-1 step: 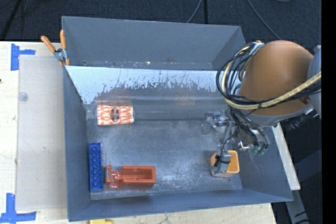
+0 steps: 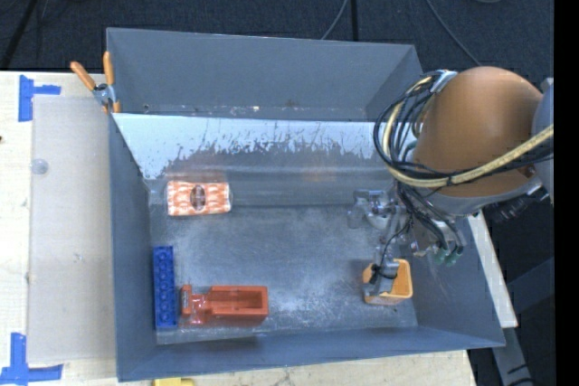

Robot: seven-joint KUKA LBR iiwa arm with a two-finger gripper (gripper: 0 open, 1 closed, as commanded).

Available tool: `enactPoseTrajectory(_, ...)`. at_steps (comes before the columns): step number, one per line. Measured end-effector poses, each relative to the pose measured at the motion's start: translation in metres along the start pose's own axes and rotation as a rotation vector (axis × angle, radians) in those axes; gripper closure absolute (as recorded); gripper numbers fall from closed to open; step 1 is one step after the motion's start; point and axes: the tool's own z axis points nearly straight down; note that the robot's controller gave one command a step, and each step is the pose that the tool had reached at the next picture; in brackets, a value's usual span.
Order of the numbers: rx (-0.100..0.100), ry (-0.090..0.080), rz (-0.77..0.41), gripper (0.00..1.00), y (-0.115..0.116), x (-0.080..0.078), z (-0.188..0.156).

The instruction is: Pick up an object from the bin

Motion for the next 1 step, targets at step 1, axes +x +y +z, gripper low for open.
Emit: enactPoseTrajectory(1, 0.0, 0.001, 0.121, 0.0, -0.0224, -0.0005, 0.0579)
